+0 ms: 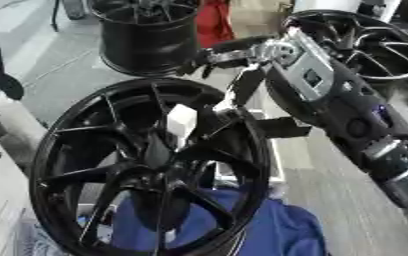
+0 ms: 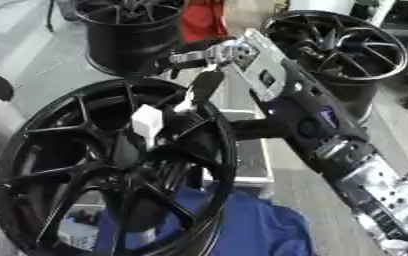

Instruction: Pull the pin out of the wheel hub.

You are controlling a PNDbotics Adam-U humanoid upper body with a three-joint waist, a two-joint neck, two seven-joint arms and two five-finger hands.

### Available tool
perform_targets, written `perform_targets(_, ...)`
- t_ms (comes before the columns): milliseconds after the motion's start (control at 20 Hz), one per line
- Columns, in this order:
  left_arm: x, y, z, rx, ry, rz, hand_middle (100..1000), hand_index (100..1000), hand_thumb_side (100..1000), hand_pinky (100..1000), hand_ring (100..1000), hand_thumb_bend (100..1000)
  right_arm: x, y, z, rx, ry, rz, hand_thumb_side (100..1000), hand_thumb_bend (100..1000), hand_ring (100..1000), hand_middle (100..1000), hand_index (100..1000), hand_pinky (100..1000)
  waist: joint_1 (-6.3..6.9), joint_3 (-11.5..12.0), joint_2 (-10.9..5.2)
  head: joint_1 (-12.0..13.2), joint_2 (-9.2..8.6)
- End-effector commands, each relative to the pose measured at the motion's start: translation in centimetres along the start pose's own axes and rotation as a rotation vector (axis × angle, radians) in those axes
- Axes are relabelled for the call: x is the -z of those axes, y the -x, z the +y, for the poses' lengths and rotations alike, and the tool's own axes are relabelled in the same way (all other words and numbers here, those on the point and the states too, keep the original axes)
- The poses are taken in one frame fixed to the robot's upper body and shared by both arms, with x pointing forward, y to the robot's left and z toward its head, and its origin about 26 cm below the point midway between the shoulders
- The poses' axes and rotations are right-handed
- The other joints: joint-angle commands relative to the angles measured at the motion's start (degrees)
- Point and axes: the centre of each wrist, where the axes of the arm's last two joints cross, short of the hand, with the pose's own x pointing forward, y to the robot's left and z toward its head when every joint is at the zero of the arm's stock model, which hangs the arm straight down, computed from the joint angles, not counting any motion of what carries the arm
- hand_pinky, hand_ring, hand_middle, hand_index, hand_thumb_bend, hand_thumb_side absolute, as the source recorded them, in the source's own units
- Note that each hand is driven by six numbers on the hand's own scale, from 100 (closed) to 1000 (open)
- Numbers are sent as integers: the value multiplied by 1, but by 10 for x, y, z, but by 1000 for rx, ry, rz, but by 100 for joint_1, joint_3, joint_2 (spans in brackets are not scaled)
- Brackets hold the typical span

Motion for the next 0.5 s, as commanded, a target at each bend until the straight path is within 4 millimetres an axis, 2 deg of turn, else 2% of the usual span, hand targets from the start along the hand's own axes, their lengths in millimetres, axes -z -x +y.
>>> perform_targets(50,4,-6,2,13,6,-27,685,772,643,605,703,309,7,-15,-8,-137,-110,-120,359,342,948,921,964,844,29,13,-78,-28,-61)
perform_targets(500,5,-6,2,13,4,-28,685,772,643,606,704,309,20,-32,0,-187,-149,-196,337,328,873,836,890,804,6,38,-76,-60,-83)
